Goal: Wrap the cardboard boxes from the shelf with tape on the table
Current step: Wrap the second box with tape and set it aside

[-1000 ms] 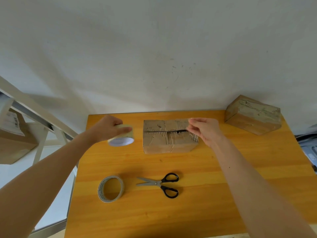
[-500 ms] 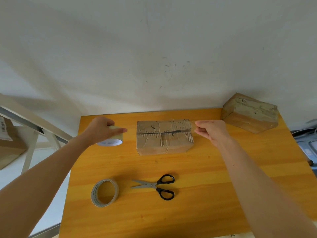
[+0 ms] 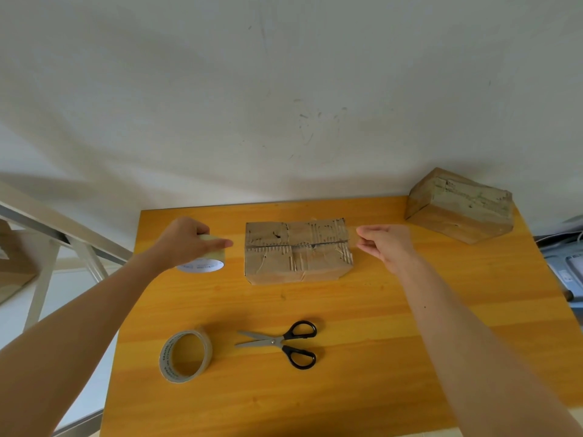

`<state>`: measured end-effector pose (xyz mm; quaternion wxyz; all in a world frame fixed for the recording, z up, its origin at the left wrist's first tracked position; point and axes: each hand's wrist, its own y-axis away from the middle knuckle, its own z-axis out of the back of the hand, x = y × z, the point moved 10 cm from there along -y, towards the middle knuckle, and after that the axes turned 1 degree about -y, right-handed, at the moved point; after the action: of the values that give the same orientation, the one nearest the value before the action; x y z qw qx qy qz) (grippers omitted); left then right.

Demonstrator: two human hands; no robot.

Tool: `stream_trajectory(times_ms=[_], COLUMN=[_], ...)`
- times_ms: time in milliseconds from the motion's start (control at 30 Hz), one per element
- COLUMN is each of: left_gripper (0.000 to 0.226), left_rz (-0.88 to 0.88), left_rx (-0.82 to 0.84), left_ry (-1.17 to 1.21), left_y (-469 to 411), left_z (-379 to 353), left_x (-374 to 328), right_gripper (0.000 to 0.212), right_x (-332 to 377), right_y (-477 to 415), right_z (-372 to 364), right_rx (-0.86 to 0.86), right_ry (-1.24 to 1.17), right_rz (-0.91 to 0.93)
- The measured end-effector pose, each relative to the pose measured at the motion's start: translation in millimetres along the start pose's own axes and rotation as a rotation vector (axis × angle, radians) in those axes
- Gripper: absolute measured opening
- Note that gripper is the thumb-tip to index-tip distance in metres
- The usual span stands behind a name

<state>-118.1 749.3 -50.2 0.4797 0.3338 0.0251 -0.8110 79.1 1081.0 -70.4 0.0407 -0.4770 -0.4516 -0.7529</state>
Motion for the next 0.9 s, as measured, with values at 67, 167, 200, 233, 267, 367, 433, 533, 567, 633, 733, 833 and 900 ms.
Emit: stream_trajectory(times_ms=[67,167,200,233,267,367,433,533,567,633,733,833,900], left_gripper=[0.067,0.067,0.067,0.067,0.066,0.066,0.066,0.066,0.067,0.067,0.067,0.068,0.068], left_rz=[0.011,0.027,0.031,0.033,0.035,0.039,0.049,0.047,0.046,0.049,0.066,0.074,0.072], left_rx=[0.001,0.003,0.004,0.004,0.005,0.009,0.01,0.014,0.014,0.013,0.017,0.021,0.029], left_ry=[0.01,0.024,0.024,0.025,0.029,0.037,0.037,0.01,0.004,-0.002,-0.012,-0.014,-0.013], left_y=[0.2,0.5,0.6,0.7,0.8,0.0,-0.7,-1.9,-2.6,-4.5,-6.8,-8.7,-10.9], left_z=[-2.3,-5.4,-6.3,-7.2,-7.8,-10.2,-11.4,-12.8,-13.3,-14.0,-16.1,-19.7,-22.9], left_x=[2.3,5.5,6.5,7.4,8.2,9.6,11.2,11.2,11.3,11.7,14.4,16.5,16.9], right_gripper=[0.012,0.012,0.012,0.013,0.013,0.016,0.02,0.019,0.018,0.017,0.012,0.014,0.018], right_x=[-2.4,-7.2,-9.2,-11.2,-13.2,-18.7,-21.6,-25.5,-26.7,-28.9,-31.2,-34.2,-36.2], right_y=[-0.5,-1.5,-2.2,-3.0,-4.1,-6.3,-7.3,-7.7,-7.9,-7.8,-6.0,-3.8,-2.3], right_z=[0.1,-2.3,-2.4,-2.3,-2.4,-4.2,-6.5,-10.8,-12.3,-15.1,-20.8,-26.1,-27.3], right_rx=[0.0,0.018,0.017,0.012,0.007,0.011,0.017,0.01,0.0,-0.025,-0.064,-0.098,-0.116], right_ry=[-0.015,-0.02,-0.024,-0.031,-0.038,-0.057,-0.07,-0.071,-0.063,-0.047,-0.061,-0.102,-0.134], right_rz=[0.003,-0.002,-0.006,-0.012,-0.019,-0.035,-0.043,-0.051,-0.051,-0.05,-0.051,-0.075,-0.093])
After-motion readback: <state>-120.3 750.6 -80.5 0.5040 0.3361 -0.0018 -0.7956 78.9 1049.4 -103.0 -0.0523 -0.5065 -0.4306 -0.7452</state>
